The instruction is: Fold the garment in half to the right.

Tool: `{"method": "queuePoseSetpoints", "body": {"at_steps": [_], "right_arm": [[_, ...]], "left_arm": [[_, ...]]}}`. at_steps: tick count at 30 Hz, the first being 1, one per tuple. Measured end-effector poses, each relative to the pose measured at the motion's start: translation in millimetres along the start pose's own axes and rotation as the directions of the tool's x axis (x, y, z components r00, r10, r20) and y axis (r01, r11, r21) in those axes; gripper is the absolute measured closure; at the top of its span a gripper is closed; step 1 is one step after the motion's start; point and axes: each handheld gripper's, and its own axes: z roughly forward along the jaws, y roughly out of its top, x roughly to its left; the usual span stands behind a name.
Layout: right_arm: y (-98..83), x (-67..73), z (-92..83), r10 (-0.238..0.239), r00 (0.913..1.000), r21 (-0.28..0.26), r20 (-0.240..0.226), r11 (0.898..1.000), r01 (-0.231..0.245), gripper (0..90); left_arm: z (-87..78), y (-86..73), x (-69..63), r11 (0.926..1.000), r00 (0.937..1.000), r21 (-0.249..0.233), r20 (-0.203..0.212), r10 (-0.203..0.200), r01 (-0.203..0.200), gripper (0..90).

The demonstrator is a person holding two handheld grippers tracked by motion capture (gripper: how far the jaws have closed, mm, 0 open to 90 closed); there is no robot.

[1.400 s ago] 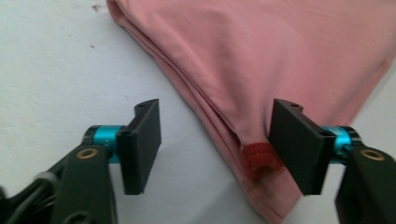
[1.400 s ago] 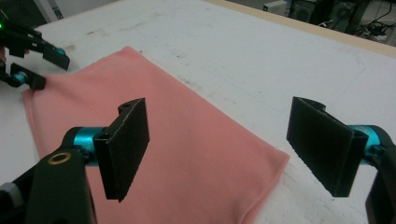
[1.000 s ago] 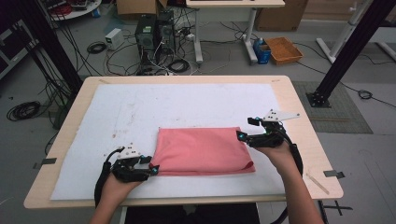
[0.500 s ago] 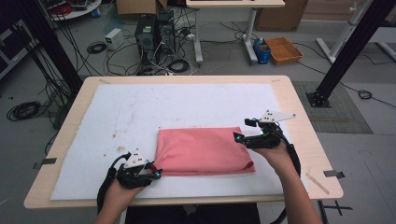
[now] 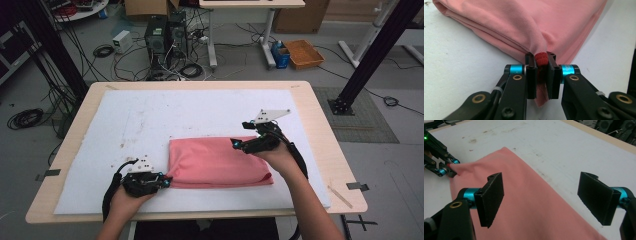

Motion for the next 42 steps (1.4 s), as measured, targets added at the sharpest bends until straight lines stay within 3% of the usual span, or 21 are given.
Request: {"method": "queuePoseSetpoints", "body": {"at_steps": [4,7,12,13,14,16,17,18,19,23,24,28,32,42], "right_arm": [[16.5,3.6,14.6,-0.017,0.9996,0.019,-0.024,1.0,0.018,21.0],[25.1,6.2,25.9,-0.03,0.9988,0.03,-0.039,0.999,0.031,21.0],[44.0,20.9,73.0,-0.067,0.9937,0.09,-0.09,0.993,0.075,21.0],[44.0,20.9,73.0,-0.067,0.9937,0.09,-0.09,0.993,0.075,21.0],[47.3,25.4,90.1,-0.071,0.9916,0.106,-0.108,0.991,0.082,21.0],[48.6,27.3,98.7,-0.069,0.9903,0.116,-0.121,0.99,0.083,21.0],[50.9,30.5,116.6,-0.053,0.9874,0.13,-0.149,0.989,0.073,21.0],[50.9,30.5,116.6,-0.053,0.9874,0.13,-0.149,0.989,0.073,21.0],[52.9,34.5,136.6,-0.05,0.9877,0.158,-0.148,0.985,0.074,21.0],[55.3,40.2,156.8,-0.043,0.9849,0.182,-0.167,0.981,0.074,23.2],[56.3,42.1,168.2,-0.022,0.98,0.196,-0.198,0.979,0.062,26.9],[56.5,46.5,190.6,-0.029,0.9811,0.236,-0.191,0.969,0.074,26.9],[60.5,52.3,206.8,-0.034,0.9824,0.274,-0.184,0.958,0.084,28.3],[58.6,57.5,224.8,-0.085,0.9761,0.317,-0.2,0.937,0.147,50.5]], "left_arm": [[-4.3,1.4,1.8,0.9982,0.9996,-0.056,0.02,-0.019,0.02,81.3],[-6.5,2.5,2.5,0.9971,0.9993,-0.072,0.03,-0.023,0.025,81.2],[-6.8,3.0,1.8,0.9959,0.9989,-0.083,0.037,-0.031,0.034,81.2],[-6.8,3.0,1.8,0.9959,0.9989,-0.083,0.037,-0.031,0.034,81.2],[-7.0,2.8,1.8,0.996,0.9989,-0.083,0.036,-0.028,0.031,81.2],[-6.9,2.4,2.1,0.9962,0.9989,-0.082,0.038,-0.027,0.03,81.2],[-6.0,2.2,2.9,0.9964,0.9989,-0.079,0.039,-0.028,0.031,81.1],[-6.0,2.2,2.9,0.9964,0.9989,-0.079,0.039,-0.028,0.031,81.1],[-4.3,2.8,3.8,0.9965,0.9989,-0.078,0.038,-0.027,0.03,81.1],[-2.8,4.0,3.3,0.9969,0.9987,-0.077,0.048,-0.015,0.019,81.1],[-2.7,4.6,3.3,0.9971,0.9984,-0.076,0.057,-0.006,0.01,81.1],[-3.3,4.5,3.5,0.9969,0.9982,-0.078,0.06,0.001,0.004,81.1],[-4.7,3.7,4.7,0.9963,0.9977,-0.085,0.067,-0.002,0.007,81.1],[-7.9,3.1,4.5,0.996,0.9978,-0.089,0.066,0.002,0.004,81.0]]}}
